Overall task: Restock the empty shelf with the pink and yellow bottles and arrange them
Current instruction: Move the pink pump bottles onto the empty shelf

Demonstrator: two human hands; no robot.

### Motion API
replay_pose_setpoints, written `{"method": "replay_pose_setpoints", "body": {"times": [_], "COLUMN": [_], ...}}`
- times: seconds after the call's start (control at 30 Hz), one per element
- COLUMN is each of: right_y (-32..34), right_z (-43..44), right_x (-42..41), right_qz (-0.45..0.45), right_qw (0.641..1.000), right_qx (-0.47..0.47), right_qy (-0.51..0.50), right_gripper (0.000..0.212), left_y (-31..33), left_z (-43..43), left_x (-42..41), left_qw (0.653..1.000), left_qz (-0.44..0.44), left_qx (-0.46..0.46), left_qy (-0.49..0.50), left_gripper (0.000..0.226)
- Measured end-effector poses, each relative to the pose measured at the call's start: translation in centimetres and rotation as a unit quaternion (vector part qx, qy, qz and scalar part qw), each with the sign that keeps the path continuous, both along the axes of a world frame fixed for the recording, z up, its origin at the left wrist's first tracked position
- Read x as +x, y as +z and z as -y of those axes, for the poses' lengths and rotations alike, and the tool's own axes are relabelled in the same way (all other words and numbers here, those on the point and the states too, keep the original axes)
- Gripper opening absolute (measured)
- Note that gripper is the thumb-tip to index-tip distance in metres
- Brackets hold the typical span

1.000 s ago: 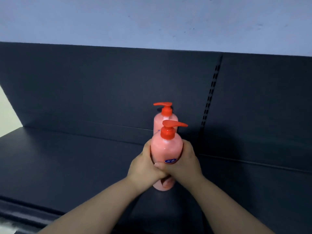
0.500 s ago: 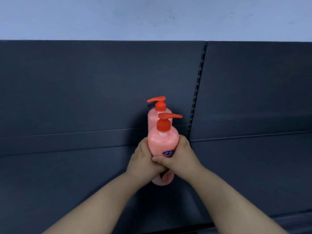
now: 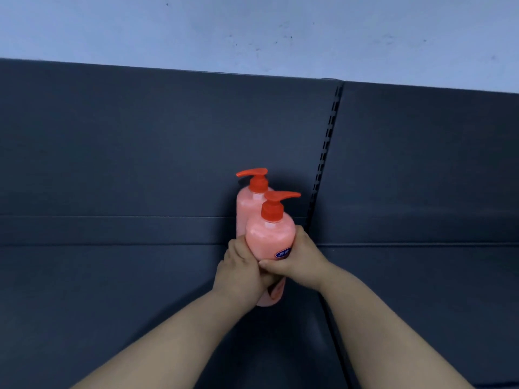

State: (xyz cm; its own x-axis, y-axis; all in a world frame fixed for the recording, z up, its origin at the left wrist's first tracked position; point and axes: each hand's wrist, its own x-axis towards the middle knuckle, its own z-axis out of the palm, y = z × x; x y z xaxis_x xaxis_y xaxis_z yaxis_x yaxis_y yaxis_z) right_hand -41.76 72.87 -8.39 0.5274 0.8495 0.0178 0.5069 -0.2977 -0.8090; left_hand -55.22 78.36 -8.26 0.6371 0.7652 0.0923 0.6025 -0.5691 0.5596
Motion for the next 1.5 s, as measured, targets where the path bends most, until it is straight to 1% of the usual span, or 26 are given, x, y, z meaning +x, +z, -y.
{"method": "replay_pose_setpoints", "body": {"times": [0.07, 0.1, 0.17, 0.2, 0.23, 0.33, 0.4, 0.5, 0.6, 0.67, 0.73, 0.83, 0.9, 1.0, 1.07, 1.13, 1.3, 1.5], "right_y": [-0.4, -0.4, 0.1, 0.1, 0.1, -0.1, -0.3, -0.8, -0.3, 0.2, 1.0, 2.5, 3.3, 3.7, 3.5, 3.0, 1.2, -0.9], "right_z": [0.1, 0.2, 0.6, 0.8, 0.9, 1.5, 2.2, 3.2, 4.7, 5.8, 6.8, 8.3, 9.7, 12.3, 14.4, 16.6, 22.6, 28.6], "right_x": [0.8, 1.0, 0.5, 0.3, 0.2, -0.3, -0.6, -0.8, -1.0, -1.0, -0.8, -0.6, -0.6, -1.0, -1.5, -2.2, -4.4, -6.3], "right_qz": [-0.011, -0.01, -0.009, -0.012, -0.018, -0.017, -0.002, 0.052, 0.148, 0.193, 0.231, 0.261, 0.266, 0.267, 0.265, 0.26, 0.236, 0.19], "right_qw": [1.0, 1.0, 0.999, 0.998, 0.997, 0.996, 0.998, 0.997, 0.983, 0.971, 0.961, 0.954, 0.953, 0.949, 0.945, 0.941, 0.923, 0.909], "right_qx": [0.002, 0.007, 0.034, 0.05, 0.064, 0.076, 0.051, -0.004, -0.089, -0.127, -0.142, -0.144, -0.146, -0.163, -0.177, -0.191, -0.247, -0.264], "right_qy": [0.018, 0.024, 0.031, 0.03, 0.03, 0.041, 0.045, 0.053, 0.056, 0.058, 0.052, 0.024, -0.003, -0.045, -0.075, -0.1, -0.179, -0.259], "right_gripper": [0.101, 0.097, 0.082, 0.076, 0.071, 0.058, 0.061, 0.068, 0.063, 0.062, 0.065, 0.067, 0.067, 0.068, 0.068, 0.068, 0.068, 0.069], "left_y": [-0.1, 0.0, -0.1, -0.2, -0.3, -1.1, -1.7, -1.4, 0.0, 0.6, 1.2, 2.1, 2.9, 3.2, 3.2, 2.7, 0.7, -1.2], "left_z": [0.3, 0.4, 0.4, 0.3, 0.3, 0.6, 0.9, 1.9, 3.7, 4.4, 4.7, 5.0, 5.3, 6.2, 7.2, 8.2, 11.5, 16.7], "left_x": [0.3, 0.4, 0.4, 0.3, 0.2, -1.0, -1.9, -2.4, -2.2, -1.9, -1.6, -1.1, -0.7, 0.1, 0.6, 1.1, 2.7, 3.8], "left_qw": [1.0, 1.0, 1.0, 1.0, 0.998, 0.977, 0.959, 0.945, 0.939, 0.938, 0.937, 0.933, 0.928, 0.921, 0.906, 0.894, 0.864, 0.838], "left_qz": [0.009, 0.014, 0.011, -0.013, -0.057, -0.208, -0.277, -0.309, -0.297, -0.256, -0.205, -0.161, -0.138, -0.102, -0.092, -0.093, -0.092, -0.076], "left_qx": [-0.003, -0.008, -0.018, -0.011, 0.004, 0.042, 0.064, 0.098, 0.159, 0.215, 0.259, 0.281, 0.289, 0.272, 0.275, 0.286, 0.286, 0.277], "left_qy": [0.007, 0.01, 0.02, 0.026, 0.031, 0.023, -0.002, -0.03, -0.064, -0.09, -0.112, -0.158, -0.192, -0.261, -0.307, -0.333, -0.404, -0.465], "left_gripper": [0.088, 0.088, 0.088, 0.087, 0.084, 0.067, 0.056, 0.054, 0.049, 0.044, 0.042, 0.044, 0.049, 0.057, 0.063, 0.066, 0.066, 0.066]}}
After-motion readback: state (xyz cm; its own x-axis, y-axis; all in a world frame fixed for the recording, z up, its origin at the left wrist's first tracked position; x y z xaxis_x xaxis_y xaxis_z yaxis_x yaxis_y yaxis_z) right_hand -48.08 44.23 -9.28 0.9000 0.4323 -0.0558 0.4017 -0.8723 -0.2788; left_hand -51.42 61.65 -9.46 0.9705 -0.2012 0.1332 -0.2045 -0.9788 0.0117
